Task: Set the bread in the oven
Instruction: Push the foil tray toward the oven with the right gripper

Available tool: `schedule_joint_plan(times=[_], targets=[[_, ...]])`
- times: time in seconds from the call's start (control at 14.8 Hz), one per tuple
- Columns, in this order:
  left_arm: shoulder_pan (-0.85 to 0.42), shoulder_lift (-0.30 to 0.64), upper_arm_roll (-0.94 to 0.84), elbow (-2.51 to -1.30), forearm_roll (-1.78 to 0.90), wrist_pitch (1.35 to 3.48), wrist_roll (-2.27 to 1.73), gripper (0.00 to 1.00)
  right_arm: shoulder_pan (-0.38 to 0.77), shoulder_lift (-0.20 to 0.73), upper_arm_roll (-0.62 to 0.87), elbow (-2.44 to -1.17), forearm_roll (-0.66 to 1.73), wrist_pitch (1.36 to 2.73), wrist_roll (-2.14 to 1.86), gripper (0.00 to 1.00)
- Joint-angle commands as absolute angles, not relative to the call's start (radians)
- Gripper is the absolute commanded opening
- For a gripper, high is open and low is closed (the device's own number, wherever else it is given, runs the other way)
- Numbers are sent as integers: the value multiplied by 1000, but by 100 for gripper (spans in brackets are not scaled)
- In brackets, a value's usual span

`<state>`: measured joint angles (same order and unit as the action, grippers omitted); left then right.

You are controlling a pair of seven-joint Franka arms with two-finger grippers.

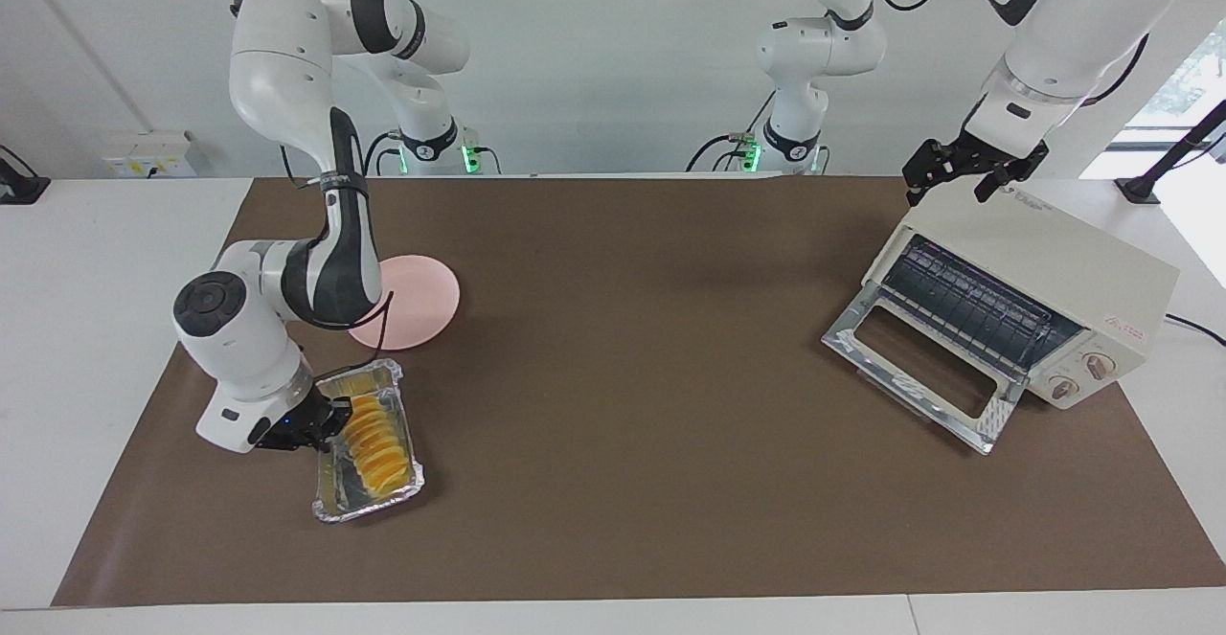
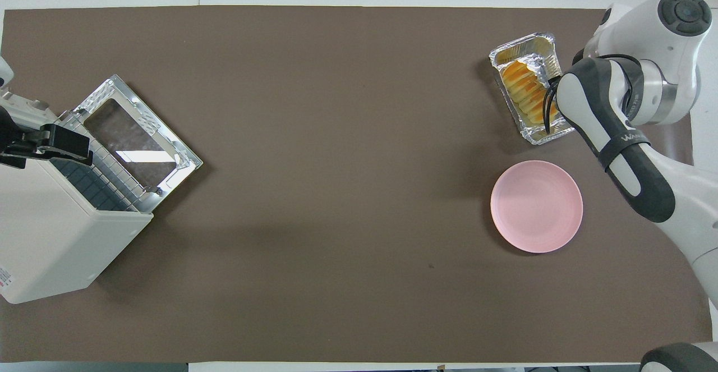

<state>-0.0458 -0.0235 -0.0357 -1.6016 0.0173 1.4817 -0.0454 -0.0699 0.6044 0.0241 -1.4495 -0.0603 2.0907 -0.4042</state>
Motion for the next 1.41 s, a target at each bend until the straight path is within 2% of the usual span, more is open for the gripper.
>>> schedule_joint_plan(times=[0.0, 0.2, 0.47, 0.67, 0.81, 1.35], targets=[[-34, -51, -40, -1628, 2, 1491, -44, 100, -49, 566, 52, -1369, -45, 1912, -329, 0], [-34, -51, -40, -1628, 2, 1491, -44, 100, 38, 503, 71, -1330, -14, 1775, -178, 0], [-34, -51, -40, -1628, 2, 1491, -44, 100, 193, 500, 71, -1243, 76, 1683, 126, 0], [-34, -51, -40, -1628, 3, 1491, -44, 100, 317, 500, 72, -1261, 120, 1736, 360, 0], [-34, -51, -40, -1628, 2, 1491, -44, 100, 391, 499, 72, -1322, 120, 1796, 415, 0], [-34, -51, -40, -1628, 2, 1491, -44, 100, 526, 463, 72, -1636, 120, 2169, 572, 0]])
